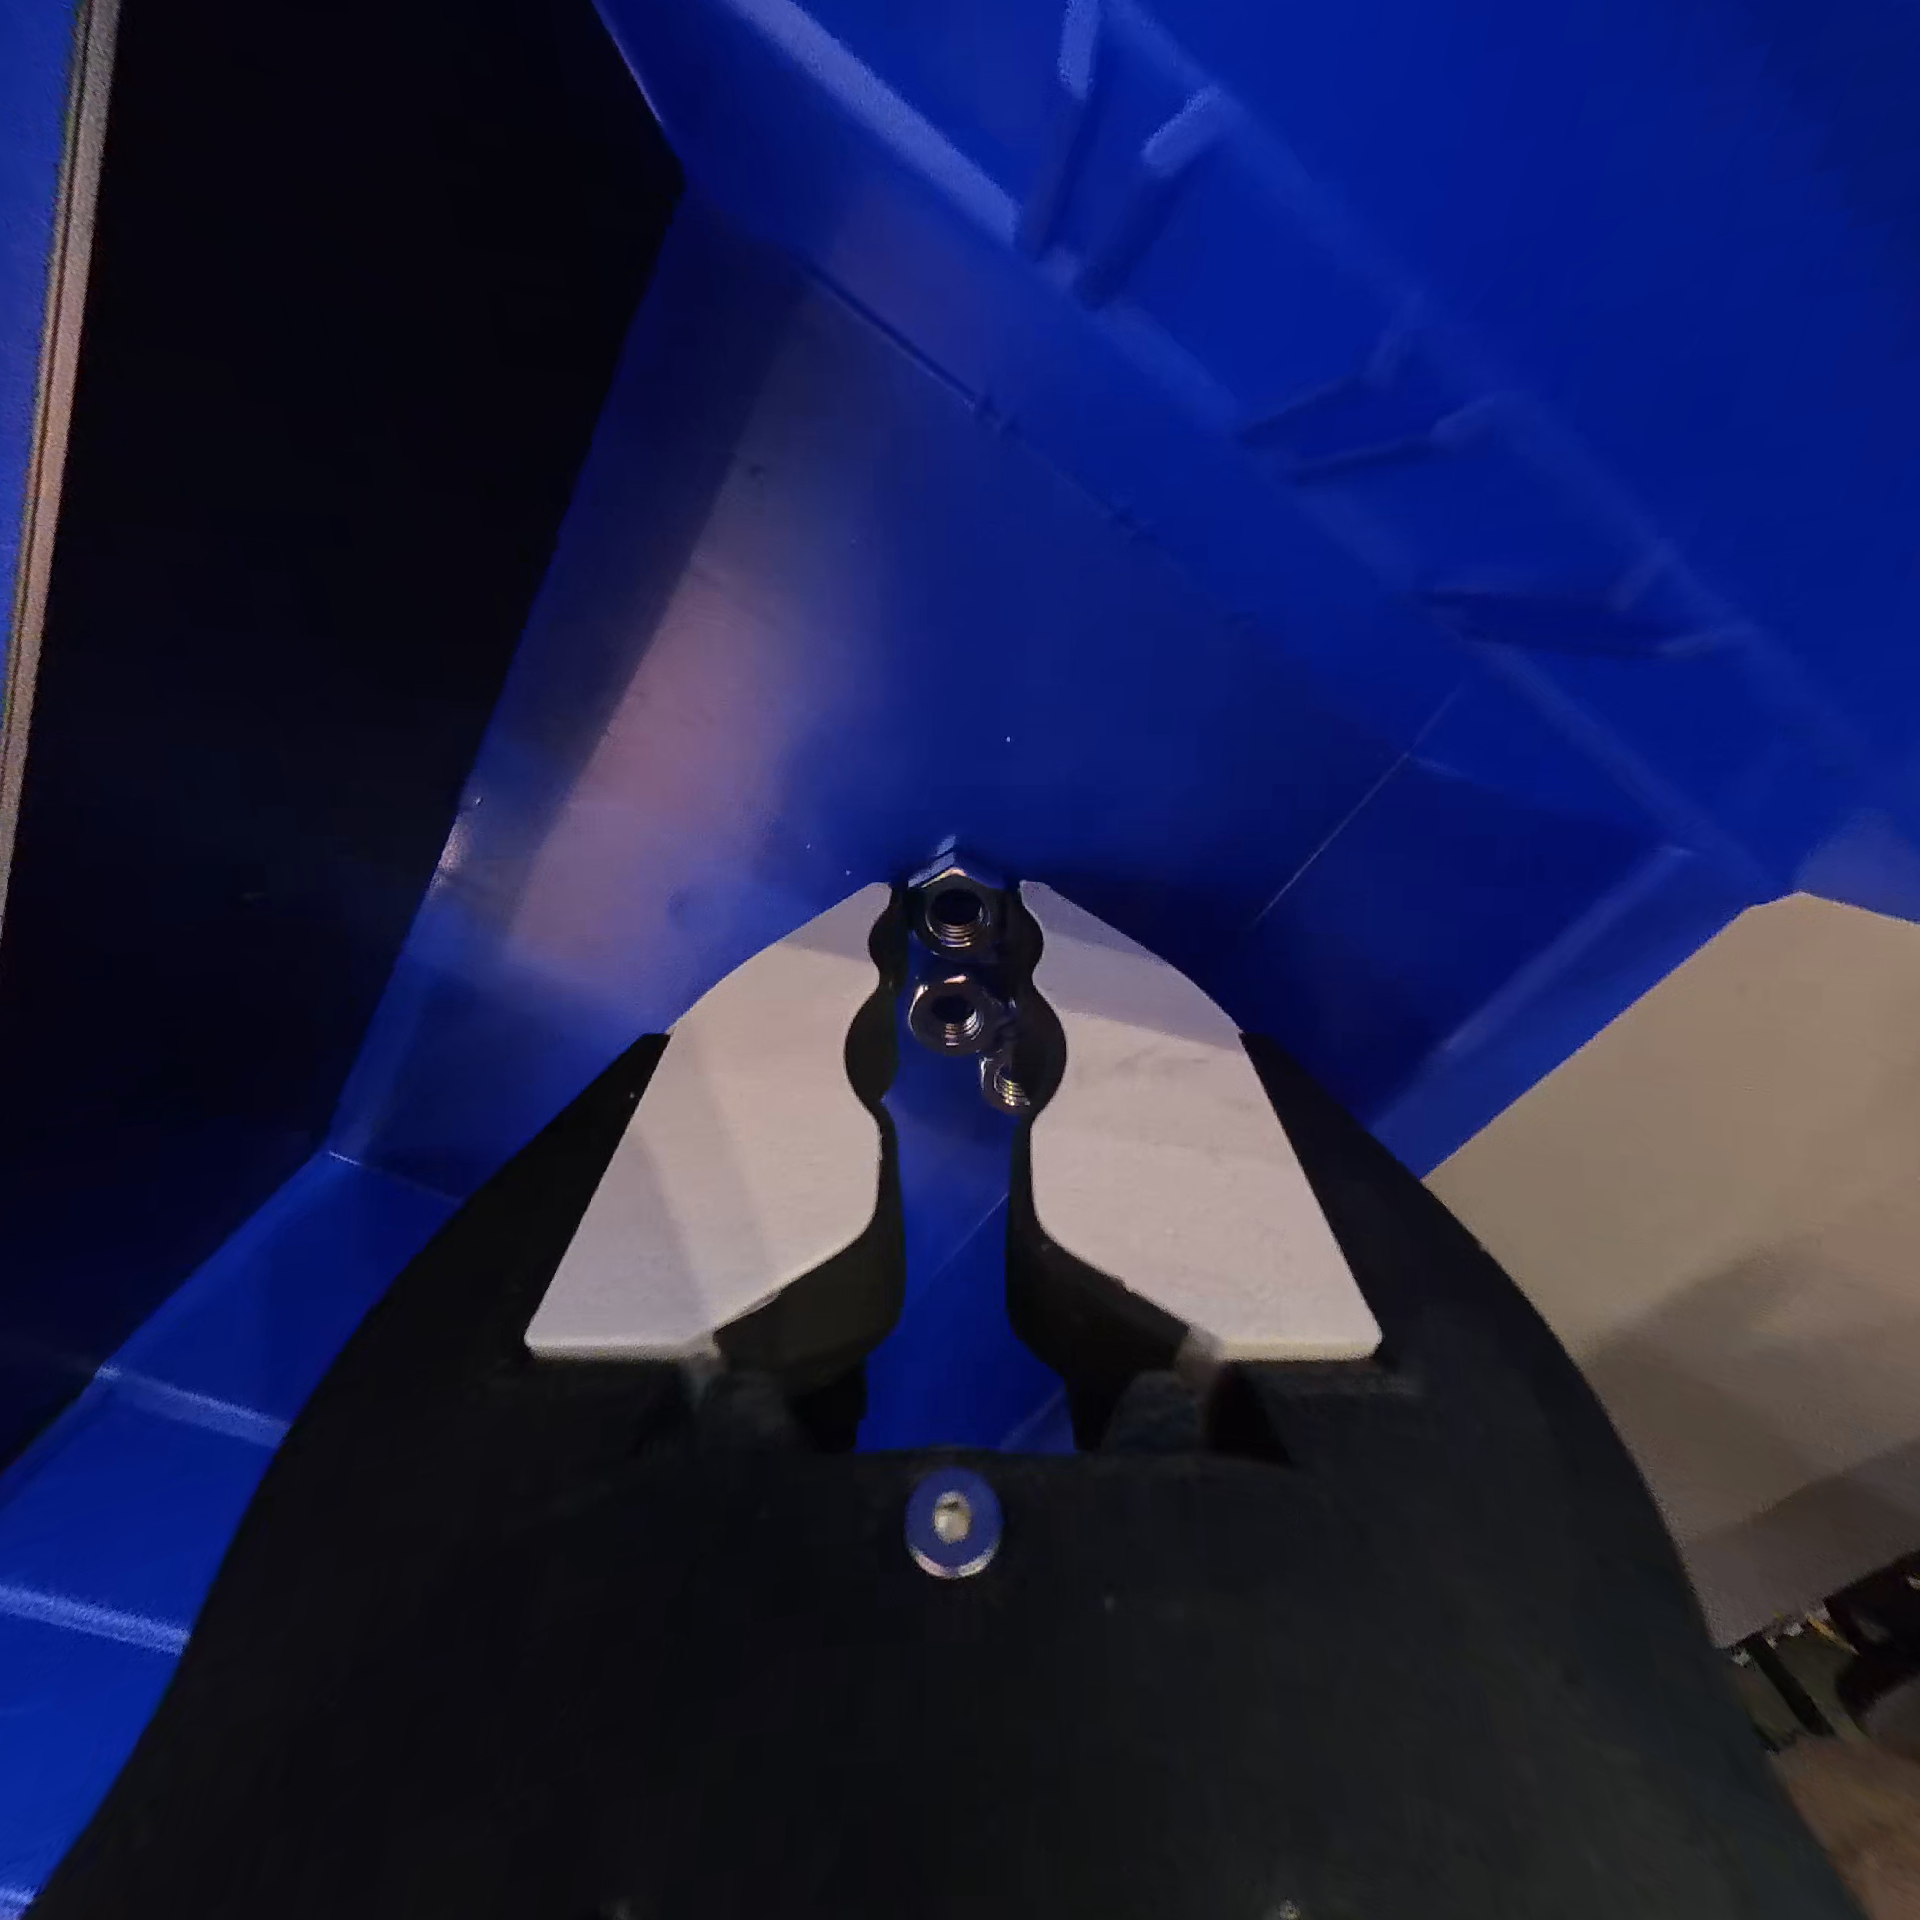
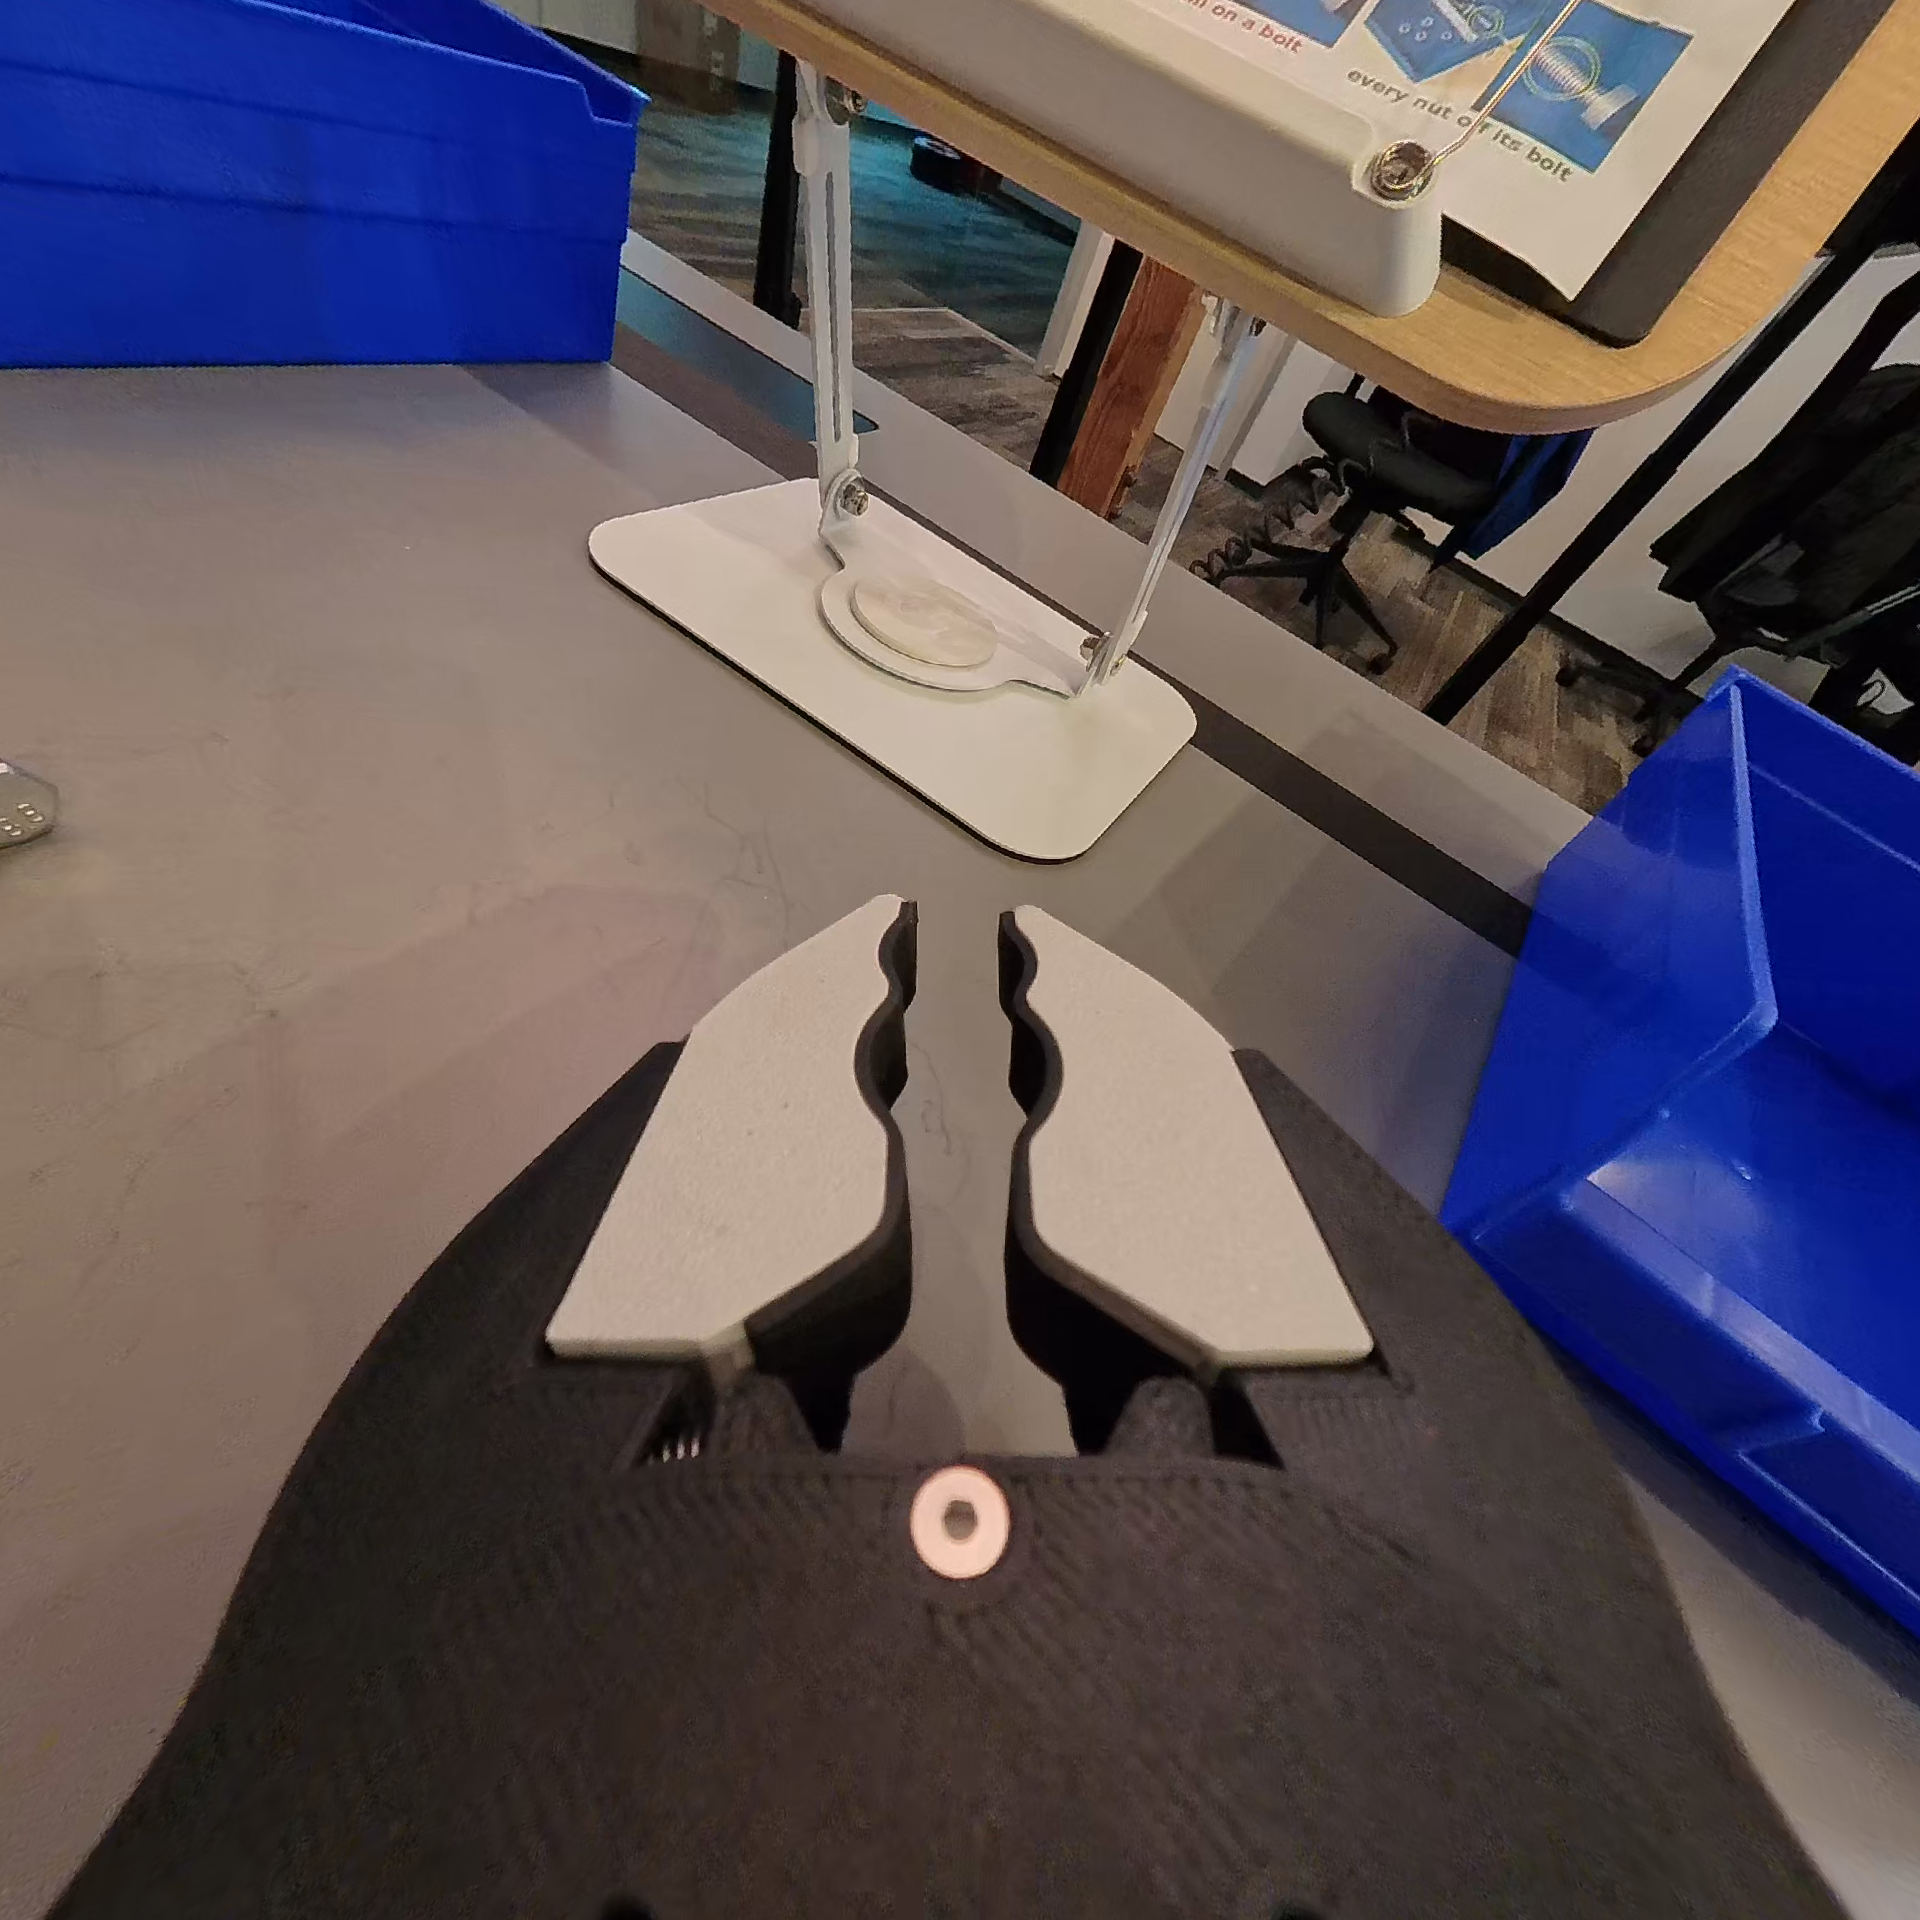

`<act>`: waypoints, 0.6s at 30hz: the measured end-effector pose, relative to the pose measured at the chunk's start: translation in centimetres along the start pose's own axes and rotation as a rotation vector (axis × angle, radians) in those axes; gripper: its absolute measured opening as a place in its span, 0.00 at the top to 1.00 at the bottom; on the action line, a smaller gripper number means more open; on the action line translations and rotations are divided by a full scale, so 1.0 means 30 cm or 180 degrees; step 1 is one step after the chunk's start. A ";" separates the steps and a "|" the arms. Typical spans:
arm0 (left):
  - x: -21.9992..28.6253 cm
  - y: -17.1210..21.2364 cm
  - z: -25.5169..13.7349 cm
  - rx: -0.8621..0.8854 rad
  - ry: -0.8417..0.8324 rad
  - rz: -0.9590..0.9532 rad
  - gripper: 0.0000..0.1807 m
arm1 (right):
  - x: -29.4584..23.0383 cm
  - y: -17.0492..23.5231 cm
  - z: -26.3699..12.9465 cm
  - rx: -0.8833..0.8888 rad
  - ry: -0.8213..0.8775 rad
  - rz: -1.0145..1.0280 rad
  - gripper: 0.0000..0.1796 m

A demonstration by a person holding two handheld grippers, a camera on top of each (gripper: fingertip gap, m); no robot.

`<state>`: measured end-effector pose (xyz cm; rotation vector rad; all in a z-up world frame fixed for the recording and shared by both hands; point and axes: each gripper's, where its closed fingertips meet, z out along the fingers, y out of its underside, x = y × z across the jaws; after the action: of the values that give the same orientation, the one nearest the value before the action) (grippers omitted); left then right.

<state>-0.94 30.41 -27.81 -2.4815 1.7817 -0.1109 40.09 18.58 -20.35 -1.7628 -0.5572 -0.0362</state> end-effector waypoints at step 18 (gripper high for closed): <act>0.289 -0.130 -0.440 0.1231 -0.0495 0.0494 0.91 | -0.005 0.001 0.001 -0.0014 -0.0003 -0.0031 0.92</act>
<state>4.06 23.09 -14.18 -2.0232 1.6933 -0.2218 39.96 18.54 -20.43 -1.7646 -0.5666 -0.0434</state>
